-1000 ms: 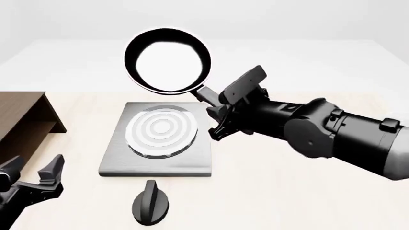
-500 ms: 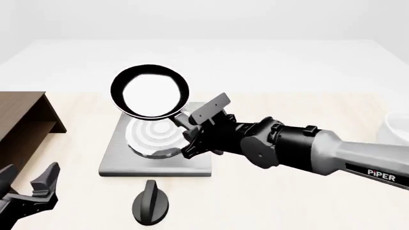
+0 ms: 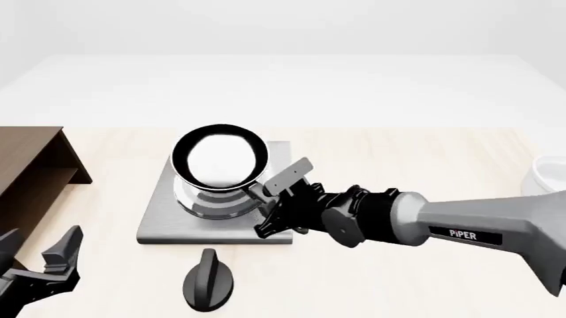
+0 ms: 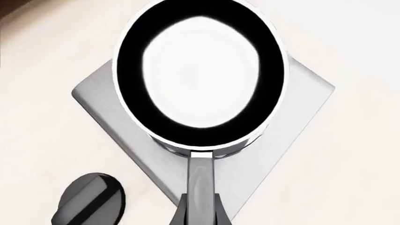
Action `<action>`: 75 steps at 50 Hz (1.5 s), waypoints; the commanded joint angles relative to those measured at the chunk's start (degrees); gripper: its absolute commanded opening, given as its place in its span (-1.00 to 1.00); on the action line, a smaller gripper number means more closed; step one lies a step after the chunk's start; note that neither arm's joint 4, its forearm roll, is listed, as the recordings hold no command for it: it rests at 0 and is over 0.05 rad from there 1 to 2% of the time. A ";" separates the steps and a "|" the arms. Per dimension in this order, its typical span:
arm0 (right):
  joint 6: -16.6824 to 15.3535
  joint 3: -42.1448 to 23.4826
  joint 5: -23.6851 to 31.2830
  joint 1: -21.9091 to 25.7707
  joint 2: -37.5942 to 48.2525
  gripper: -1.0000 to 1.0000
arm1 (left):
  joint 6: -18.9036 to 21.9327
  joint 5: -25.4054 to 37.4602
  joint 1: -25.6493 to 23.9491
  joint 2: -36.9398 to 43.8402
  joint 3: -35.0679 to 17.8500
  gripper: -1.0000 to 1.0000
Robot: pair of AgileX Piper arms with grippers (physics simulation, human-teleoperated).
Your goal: Turn on the stove and put the frying pan on it.
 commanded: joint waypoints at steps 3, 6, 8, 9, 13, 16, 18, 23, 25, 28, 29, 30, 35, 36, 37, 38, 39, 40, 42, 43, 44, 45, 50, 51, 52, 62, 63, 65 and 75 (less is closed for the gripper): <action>1.51 0.25 -2.66 -0.43 1.57 -1.00 | -0.38 -8.51 -0.18 -5.99 10.56 1.00; 1.09 0.47 -2.84 -0.64 1.79 -1.00 | -0.34 -8.28 -0.19 -6.24 10.56 1.00; 1.05 0.61 -2.87 -0.77 1.84 -1.00 | -0.33 -8.23 -0.22 -6.31 10.56 1.00; 0.87 0.65 -2.92 -0.86 1.92 -1.00 | -0.34 -8.18 -0.23 -6.36 10.56 1.00; 0.14 0.26 -2.81 -1.36 2.51 -1.00 | -0.44 -7.89 -0.31 -6.64 10.56 1.00; 0.27 0.37 -2.84 -1.31 2.60 -1.00 | -0.48 -8.06 -0.31 -6.44 10.56 1.00; 0.13 0.49 -2.94 -1.33 2.69 -1.00 | -0.48 -7.97 -0.33 -6.55 10.56 1.00; 0.14 0.54 -2.29 -1.13 1.78 -1.00 | -0.54 -7.84 -0.31 -6.70 10.56 1.00; 0.28 0.64 -2.06 -1.06 1.09 -1.00 | -0.52 -8.01 -0.37 -6.49 10.56 1.00; 0.41 0.82 -1.87 -0.58 0.67 -1.00 | -0.46 -8.11 -0.39 -6.43 10.56 1.00; 0.50 1.09 -1.64 0.11 0.10 1.00 | -0.54 -8.22 -0.38 -6.31 10.56 1.00; 0.71 1.27 -1.58 0.70 -0.23 1.00 | -0.52 -8.30 -0.37 -6.23 10.56 1.00; 1.17 1.75 0.13 2.23 -4.30 1.00 | -0.42 -9.26 -0.38 -5.18 10.56 1.00; 1.17 1.76 0.14 2.23 -4.32 1.00 | -0.42 -9.30 -0.38 -5.14 10.56 1.00; 1.24 1.80 1.78 2.54 -8.70 1.00 | -0.46 -9.52 -0.37 -4.87 10.56 1.00; 1.24 1.81 1.80 2.54 -8.73 1.00 | -0.46 -9.55 -0.37 -4.84 10.56 1.00; 1.61 1.27 4.11 3.43 -13.10 1.00 | -0.51 -9.68 -0.33 -4.63 10.56 1.00; 1.45 0.39 6.21 3.28 -16.26 1.00 | -0.55 -9.87 -0.34 -4.41 10.56 1.00; 1.33 -1.40 9.70 3.56 -20.88 1.00 | -0.54 -10.02 -0.35 -4.24 10.56 1.00; 1.33 -1.41 9.74 3.56 -20.90 1.00 | -0.50 -9.95 -0.38 -4.34 10.56 1.00; 1.06 -2.13 10.90 3.48 -22.38 1.00 | -0.46 -9.92 -0.40 -4.38 10.56 1.00; -0.60 -3.65 13.04 2.58 -25.32 1.00 | -0.48 -9.86 -0.40 -4.45 10.56 1.00; -2.07 -10.48 21.62 1.06 -36.36 1.00 | -0.59 -9.12 -0.38 -5.27 10.56 1.00; -2.03 -11.06 22.51 1.28 -37.71 1.00 | -0.56 -8.89 -0.38 -5.52 10.56 1.00; -2.36 -11.78 23.72 1.10 -39.42 1.00 | -0.52 -8.72 -0.35 -5.72 10.56 1.00; -8.01 6.57 17.03 -5.73 -57.04 1.00 | -0.04 -8.03 -0.37 -6.62 10.56 1.00; -9.98 9.98 14.75 -7.83 -59.96 1.00 | 0.05 -8.08 -0.41 -6.50 10.56 1.00; -7.24 13.50 13.78 -8.55 -62.85 1.00 | 0.36 -7.18 -0.44 -7.45 10.56 1.00; -0.51 36.12 11.53 -19.70 -88.85 1.00 | 0.32 -7.89 -0.36 -6.57 10.56 1.00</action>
